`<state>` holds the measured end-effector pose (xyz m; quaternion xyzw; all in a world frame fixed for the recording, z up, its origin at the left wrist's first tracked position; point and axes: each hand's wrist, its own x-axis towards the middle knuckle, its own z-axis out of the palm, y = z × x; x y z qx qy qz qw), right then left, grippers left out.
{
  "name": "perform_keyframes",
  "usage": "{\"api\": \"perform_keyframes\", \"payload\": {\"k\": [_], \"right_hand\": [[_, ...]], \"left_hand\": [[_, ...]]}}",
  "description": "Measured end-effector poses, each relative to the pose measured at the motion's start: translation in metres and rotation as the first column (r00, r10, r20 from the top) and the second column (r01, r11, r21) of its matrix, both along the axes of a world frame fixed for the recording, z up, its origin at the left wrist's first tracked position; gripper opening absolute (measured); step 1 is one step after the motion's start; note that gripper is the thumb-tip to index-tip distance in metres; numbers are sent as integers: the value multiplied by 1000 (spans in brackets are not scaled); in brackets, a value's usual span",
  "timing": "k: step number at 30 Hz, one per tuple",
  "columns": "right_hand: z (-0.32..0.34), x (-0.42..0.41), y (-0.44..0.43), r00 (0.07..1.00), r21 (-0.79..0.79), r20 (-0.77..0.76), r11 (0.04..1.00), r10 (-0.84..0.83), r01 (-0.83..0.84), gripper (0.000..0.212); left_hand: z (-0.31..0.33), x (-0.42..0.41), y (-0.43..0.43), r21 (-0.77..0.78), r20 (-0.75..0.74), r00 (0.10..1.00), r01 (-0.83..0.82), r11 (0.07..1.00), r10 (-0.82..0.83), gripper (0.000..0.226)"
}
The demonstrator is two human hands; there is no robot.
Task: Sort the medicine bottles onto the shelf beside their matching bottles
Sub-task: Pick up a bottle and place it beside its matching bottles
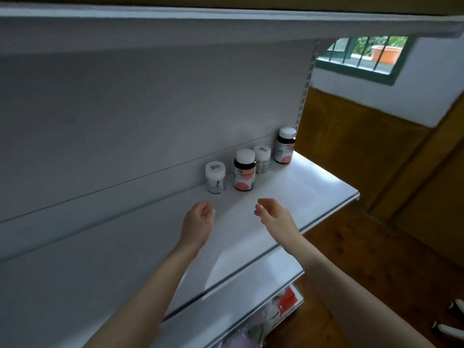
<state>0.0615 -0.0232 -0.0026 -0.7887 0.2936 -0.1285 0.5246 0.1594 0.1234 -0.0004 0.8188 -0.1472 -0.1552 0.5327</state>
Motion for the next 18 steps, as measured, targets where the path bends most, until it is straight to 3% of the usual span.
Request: {"api": "perform_keyframes", "payload": {"k": [5, 8, 10, 18], "right_hand": [[-9, 66, -9, 997, -48, -5, 996, 80, -80, 31], [-18, 95, -7, 995, -61, -16, 993, 101, -102, 20], [-20, 108, -7, 994, -66, -5, 991, 112, -112, 10], [-19, 126, -13, 977, -75, 48, 976, 210, -206, 28]], "left_hand": [[-8, 44, -22, 66, 33, 999, -9, 998, 6, 21], [-9, 62, -35, 118, 46, 999, 15, 993, -21, 41], [-10, 72, -43, 115, 57, 997, 41, 992, -48, 42], [-10, 83, -48, 19, 99, 993, 65, 998, -67, 37]]}}
